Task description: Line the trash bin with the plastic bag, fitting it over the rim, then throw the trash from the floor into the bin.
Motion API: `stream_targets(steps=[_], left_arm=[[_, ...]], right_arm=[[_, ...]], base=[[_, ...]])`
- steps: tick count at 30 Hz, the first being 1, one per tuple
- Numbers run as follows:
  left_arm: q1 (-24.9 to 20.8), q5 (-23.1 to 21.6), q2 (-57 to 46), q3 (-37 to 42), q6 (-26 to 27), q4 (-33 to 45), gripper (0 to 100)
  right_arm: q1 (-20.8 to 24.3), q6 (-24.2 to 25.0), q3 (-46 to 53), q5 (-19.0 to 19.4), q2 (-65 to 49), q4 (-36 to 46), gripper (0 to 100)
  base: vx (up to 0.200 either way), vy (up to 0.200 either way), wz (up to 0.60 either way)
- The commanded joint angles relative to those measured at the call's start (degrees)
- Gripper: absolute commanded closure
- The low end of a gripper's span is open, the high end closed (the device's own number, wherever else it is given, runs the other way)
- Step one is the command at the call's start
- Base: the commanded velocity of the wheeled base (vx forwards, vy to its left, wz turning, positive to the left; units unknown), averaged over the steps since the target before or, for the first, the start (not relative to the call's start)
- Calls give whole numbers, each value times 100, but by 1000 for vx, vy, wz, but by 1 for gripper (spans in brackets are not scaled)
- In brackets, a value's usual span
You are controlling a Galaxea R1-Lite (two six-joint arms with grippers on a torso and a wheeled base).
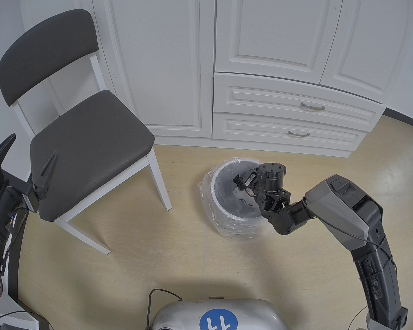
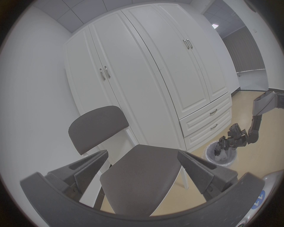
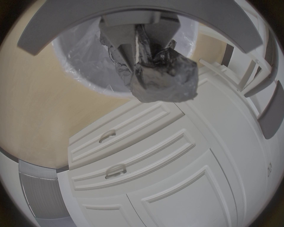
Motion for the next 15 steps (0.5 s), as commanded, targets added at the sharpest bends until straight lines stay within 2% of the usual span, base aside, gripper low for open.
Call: stream_targets(steps=[1,7,15], left_arm=[[-1,3,0,7,1,0,0],[-1,3,-35,7,10,0,0],[-89,-6,-61,25,19,0,0]], right_arm=[[162,-6,198,-8,-195,112,100],[241,11,127,-8,209,60,100],[127,29,-268,-8,596,51,100]], base=[[0,0,0],[0,0,0],[0,0,0]])
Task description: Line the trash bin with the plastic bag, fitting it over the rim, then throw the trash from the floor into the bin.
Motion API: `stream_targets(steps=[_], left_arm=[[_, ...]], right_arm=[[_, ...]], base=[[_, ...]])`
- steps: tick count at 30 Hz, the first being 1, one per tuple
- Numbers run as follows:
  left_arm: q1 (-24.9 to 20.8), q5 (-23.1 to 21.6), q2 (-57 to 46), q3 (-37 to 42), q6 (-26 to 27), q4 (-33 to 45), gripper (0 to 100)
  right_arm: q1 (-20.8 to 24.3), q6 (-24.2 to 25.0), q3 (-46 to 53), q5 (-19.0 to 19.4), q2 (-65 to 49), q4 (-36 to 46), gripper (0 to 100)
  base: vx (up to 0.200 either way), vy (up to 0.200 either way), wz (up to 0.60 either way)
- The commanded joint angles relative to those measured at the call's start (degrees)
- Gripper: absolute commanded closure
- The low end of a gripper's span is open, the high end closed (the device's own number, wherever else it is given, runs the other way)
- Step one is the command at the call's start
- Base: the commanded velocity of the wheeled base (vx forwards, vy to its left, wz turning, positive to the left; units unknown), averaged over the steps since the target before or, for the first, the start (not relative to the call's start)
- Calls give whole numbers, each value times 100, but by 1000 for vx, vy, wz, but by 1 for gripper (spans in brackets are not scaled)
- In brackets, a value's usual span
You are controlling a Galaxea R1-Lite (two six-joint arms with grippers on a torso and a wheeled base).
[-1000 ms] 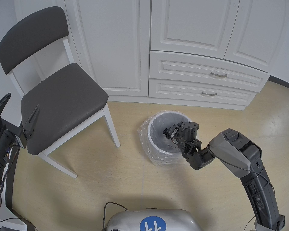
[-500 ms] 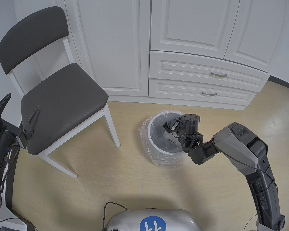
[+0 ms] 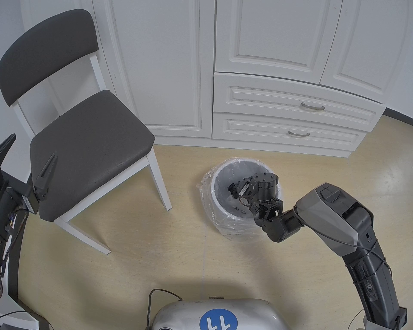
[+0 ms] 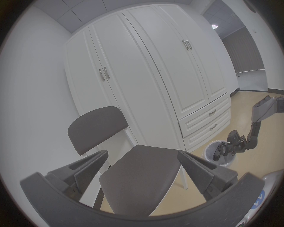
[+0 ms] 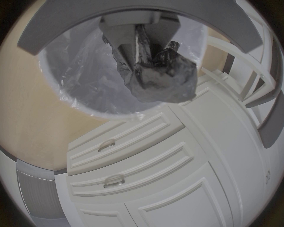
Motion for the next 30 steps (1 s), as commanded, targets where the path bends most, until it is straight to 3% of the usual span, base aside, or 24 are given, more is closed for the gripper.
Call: stream_targets(steps=[1,10,11,30], left_arm=[[-118,-1,-22,3,1,-3,0],[-127,-1,-13,12,9,-3,0],[-127,-1,-13,12,9,-3,0],[-127,-1,-22,38,9,-3,0]], right_arm=[[-90,6,-135,1,237,-13,100],[-125,6,-179,-34,140,-4,100],[-125,6,-179,-34,140,-4,0],[-2,225,41,-105,-537,-57,0]], base=[[0,0,0],[0,0,0],[0,0,0],[0,0,0]])
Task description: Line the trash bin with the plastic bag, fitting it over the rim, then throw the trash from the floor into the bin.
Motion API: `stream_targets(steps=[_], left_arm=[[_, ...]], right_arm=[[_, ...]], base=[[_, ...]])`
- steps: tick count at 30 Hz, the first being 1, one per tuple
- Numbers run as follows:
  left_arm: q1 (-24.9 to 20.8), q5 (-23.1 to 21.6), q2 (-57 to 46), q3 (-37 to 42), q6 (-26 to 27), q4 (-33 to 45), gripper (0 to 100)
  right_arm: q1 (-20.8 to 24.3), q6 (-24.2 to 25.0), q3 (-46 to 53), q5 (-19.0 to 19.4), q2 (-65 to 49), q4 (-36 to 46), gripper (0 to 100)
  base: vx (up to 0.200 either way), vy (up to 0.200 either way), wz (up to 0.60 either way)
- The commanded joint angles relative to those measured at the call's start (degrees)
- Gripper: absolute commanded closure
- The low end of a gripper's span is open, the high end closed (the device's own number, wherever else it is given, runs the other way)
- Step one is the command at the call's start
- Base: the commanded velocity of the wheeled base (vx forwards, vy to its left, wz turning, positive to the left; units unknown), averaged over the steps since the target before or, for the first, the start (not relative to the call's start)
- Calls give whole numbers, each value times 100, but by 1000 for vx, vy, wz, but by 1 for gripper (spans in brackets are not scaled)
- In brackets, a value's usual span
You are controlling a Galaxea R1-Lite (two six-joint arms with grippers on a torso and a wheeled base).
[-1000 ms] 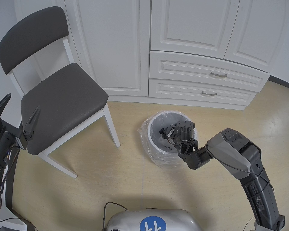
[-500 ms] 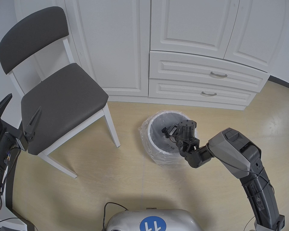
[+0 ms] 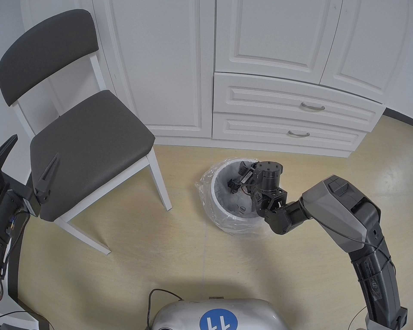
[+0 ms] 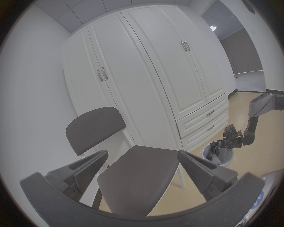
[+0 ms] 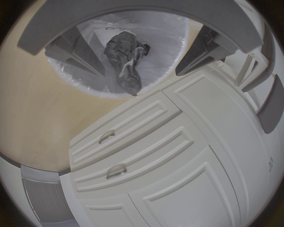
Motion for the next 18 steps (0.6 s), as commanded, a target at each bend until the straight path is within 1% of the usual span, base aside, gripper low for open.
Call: stream_targets(steps=[1,4,9,11,12,14,15,16,17,18], left_arm=[[3,4,-3,8,10,-3,0],[-6,4,15,8,1,6,0],[-6,4,85,17,10,6,0],[-59,4,147,26,10,6,0],[-85,4,147,26,10,6,0],[-191,13,164,52,1,6,0],[-208,13,164,52,1,6,0],[-226,13,182,61,-8,33,0],[-235,13,182,69,-8,50,0],[-279,13,244,105,-17,68,0]], right_arm=[[51,12,125,-5,-268,-7,0],[86,3,327,-5,-505,-68,0],[253,-76,977,13,-1165,-139,0],[569,-129,1663,65,-1876,-174,0],[613,-164,1777,74,-2000,-191,0],[807,-515,2454,127,-2597,-429,0],[815,-621,2568,153,-2667,-490,0],[798,-1087,2972,268,-2870,-833,0],[789,-1236,3078,294,-2905,-956,0],[789,-1702,3438,399,-3054,-1589,0]], base=[[0,0,0],[0,0,0],[0,0,0],[0,0,0],[0,0,0],[0,0,0],[0,0,0],[0,0,0],[0,0,0],[0,0,0]])
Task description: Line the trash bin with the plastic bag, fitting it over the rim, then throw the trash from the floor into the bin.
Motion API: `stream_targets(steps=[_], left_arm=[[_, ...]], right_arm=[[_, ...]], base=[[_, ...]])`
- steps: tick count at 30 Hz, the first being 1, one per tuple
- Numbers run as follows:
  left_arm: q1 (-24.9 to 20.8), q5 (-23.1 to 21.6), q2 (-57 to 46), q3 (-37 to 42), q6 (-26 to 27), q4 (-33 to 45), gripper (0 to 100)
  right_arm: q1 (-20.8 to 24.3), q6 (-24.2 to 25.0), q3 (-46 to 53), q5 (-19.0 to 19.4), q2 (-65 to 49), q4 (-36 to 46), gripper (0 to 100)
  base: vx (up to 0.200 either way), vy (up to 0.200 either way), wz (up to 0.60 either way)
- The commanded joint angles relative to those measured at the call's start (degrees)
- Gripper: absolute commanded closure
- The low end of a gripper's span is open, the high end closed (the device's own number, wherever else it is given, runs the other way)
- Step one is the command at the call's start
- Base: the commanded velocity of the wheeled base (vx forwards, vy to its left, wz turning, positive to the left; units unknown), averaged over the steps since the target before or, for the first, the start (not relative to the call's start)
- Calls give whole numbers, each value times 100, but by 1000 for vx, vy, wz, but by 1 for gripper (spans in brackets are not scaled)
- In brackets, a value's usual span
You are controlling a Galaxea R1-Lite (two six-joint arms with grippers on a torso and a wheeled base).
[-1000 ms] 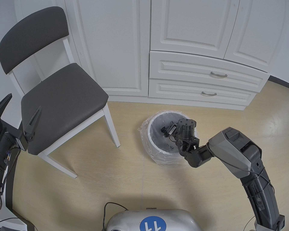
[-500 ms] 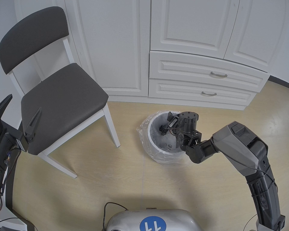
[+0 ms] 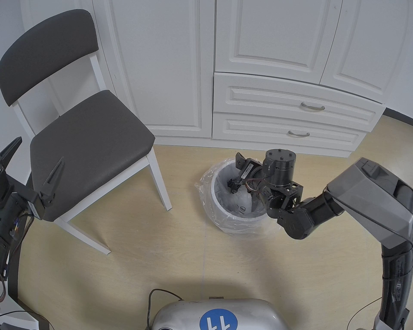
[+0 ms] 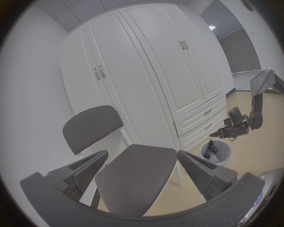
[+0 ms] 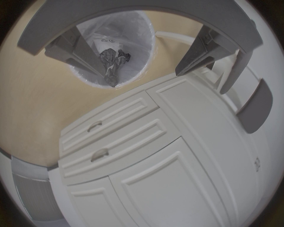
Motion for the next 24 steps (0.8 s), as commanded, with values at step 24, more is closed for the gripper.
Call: stream_targets(steps=[24], left_arm=[[483,-74,706,455,-1375,-11,0]], right_arm=[[-441,-5574,5393,1124,-2795,-3395,0]], base=[[0,0,0]])
